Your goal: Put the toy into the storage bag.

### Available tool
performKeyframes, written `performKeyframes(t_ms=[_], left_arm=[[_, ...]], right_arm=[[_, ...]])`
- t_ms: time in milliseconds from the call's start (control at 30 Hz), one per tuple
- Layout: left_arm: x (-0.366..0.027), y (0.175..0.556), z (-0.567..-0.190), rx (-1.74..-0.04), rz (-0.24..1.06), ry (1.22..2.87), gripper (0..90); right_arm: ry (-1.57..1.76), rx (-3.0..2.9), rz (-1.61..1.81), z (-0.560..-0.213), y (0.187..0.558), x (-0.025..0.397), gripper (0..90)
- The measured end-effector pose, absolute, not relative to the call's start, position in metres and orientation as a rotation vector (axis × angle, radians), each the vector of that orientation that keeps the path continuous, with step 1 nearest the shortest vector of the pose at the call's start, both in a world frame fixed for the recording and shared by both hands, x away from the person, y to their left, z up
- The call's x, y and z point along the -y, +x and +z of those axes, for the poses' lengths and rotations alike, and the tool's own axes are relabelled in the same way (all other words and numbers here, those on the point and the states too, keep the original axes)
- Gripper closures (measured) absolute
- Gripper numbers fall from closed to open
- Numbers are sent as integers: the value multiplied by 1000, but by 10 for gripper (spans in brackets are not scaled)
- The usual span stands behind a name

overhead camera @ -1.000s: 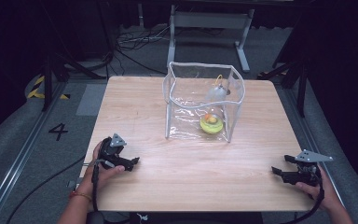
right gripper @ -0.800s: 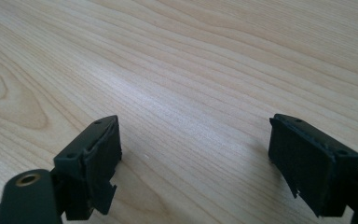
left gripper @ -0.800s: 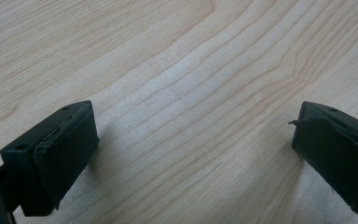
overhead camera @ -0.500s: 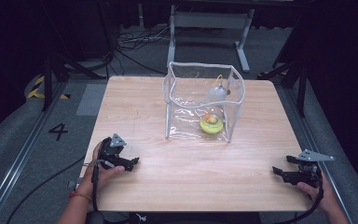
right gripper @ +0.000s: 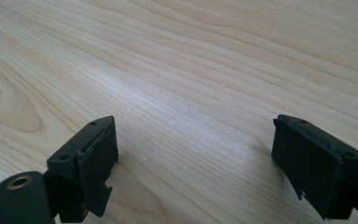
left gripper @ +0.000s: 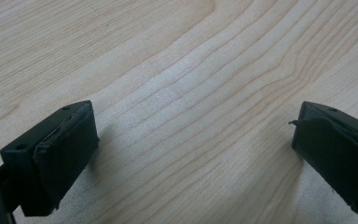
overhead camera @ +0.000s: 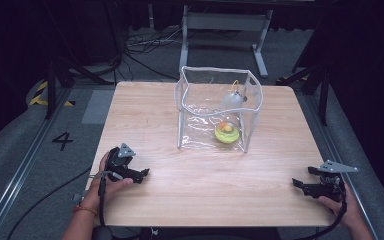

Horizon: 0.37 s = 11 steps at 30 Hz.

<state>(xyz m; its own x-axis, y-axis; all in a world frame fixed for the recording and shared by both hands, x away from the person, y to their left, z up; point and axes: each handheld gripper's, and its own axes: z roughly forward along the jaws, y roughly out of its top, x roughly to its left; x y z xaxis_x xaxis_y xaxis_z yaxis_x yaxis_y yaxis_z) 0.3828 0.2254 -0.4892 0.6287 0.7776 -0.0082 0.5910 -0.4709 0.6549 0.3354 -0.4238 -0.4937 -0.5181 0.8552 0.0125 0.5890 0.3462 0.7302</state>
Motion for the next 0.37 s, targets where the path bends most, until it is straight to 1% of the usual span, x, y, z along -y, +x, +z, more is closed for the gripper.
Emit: performKeyframes(t_ms=[367], left_arm=[[-225, 382, -489, -1079, 387, 2220, 5]], right_arm=[[1292, -2231, 969, -494, 336, 424, 121]])
